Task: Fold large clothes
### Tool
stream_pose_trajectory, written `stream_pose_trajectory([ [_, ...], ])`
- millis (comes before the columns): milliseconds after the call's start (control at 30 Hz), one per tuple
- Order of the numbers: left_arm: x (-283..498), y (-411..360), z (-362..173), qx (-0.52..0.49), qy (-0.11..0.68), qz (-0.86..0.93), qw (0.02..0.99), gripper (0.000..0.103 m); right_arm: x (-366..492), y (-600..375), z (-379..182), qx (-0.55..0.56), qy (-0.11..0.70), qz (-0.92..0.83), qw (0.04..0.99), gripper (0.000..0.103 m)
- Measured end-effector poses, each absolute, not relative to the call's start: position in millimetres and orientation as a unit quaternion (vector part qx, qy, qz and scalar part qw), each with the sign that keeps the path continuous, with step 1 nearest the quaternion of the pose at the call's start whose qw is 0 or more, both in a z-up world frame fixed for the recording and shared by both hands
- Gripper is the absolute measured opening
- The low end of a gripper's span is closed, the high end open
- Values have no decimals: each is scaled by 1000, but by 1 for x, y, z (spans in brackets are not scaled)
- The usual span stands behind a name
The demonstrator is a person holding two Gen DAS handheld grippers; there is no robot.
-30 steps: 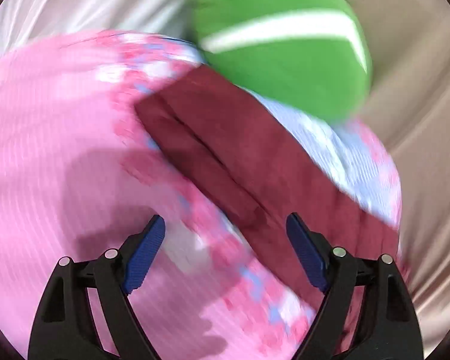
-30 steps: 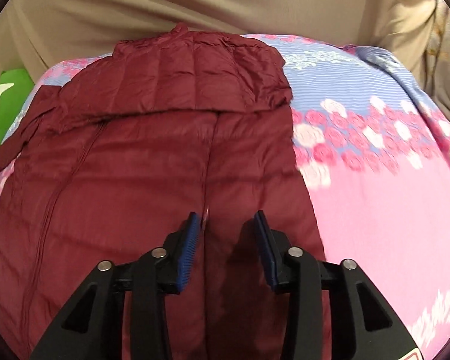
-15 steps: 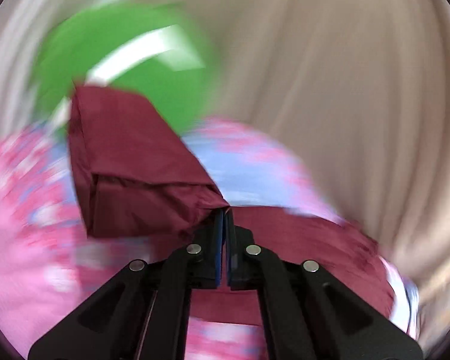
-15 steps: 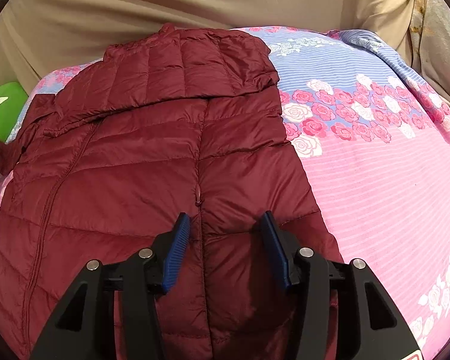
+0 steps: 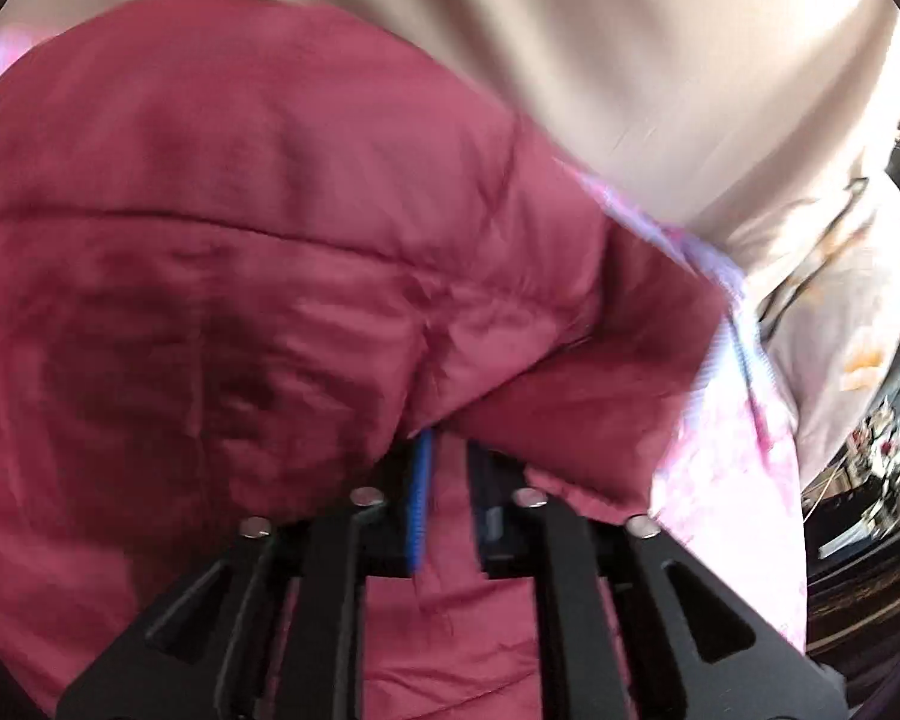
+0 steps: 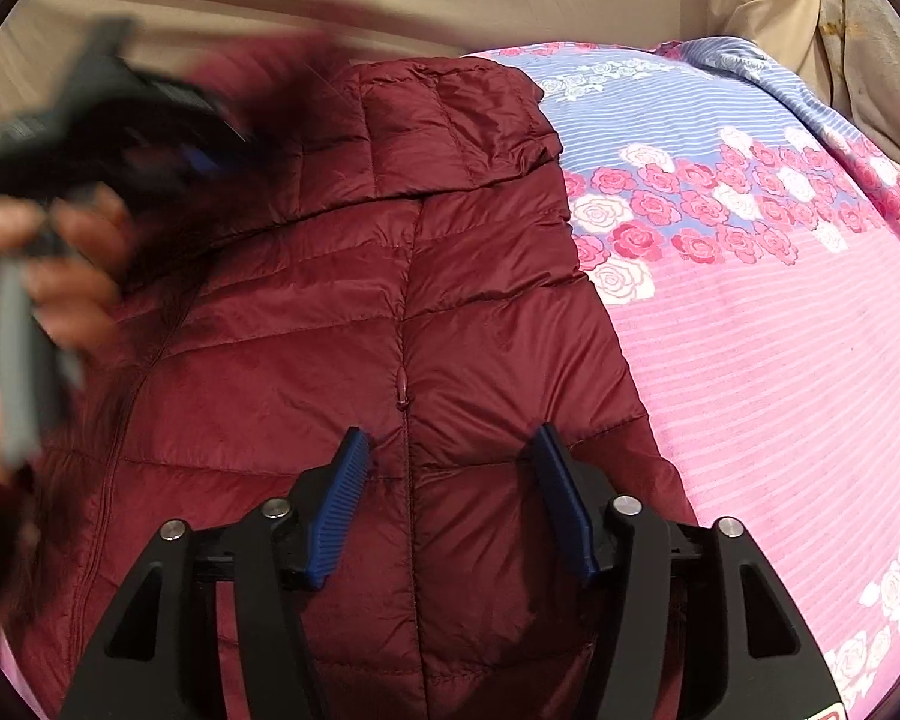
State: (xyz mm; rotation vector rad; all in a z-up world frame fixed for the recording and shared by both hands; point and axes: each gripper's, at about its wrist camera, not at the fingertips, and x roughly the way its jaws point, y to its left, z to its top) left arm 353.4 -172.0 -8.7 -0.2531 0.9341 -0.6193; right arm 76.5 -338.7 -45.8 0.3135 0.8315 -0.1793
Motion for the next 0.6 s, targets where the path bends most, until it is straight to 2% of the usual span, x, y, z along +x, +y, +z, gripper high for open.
stream_pose_trajectory([
  [67, 351, -164, -22, -135, 455, -296, 829, 19, 78, -339, -43, 147, 408, -86, 897, 60],
  [100, 348, -149, -21, -139, 451, -301, 828, 25, 79, -341, -40, 146, 410, -86, 896, 60],
  [133, 346, -138, -16, -140, 445, -304, 831, 40, 81, -346, -34, 153, 409, -80, 896, 60],
  [167, 344, -123, -9, -142, 433, -304, 837, 50, 84, -351, -31, 160, 407, -73, 896, 61],
  [200, 343, -102, 2, -147, 410, -301, 848, 67, 89, -358, -25, 173, 404, -64, 896, 62],
  [233, 339, -82, 12, -148, 390, -294, 860, 79, 97, -366, -20, 188, 401, -57, 895, 63],
  [300, 339, -45, 24, -144, 365, -257, 883, 91, 114, -381, -12, 217, 396, -54, 890, 67],
  [400, 359, 9, 22, -179, 380, -206, 884, 91, 153, -398, -7, 258, 394, -61, 880, 70],
  [600, 391, 74, -24, -287, 435, -119, 845, 88, 223, -394, -26, 279, 422, -59, 861, 70],
])
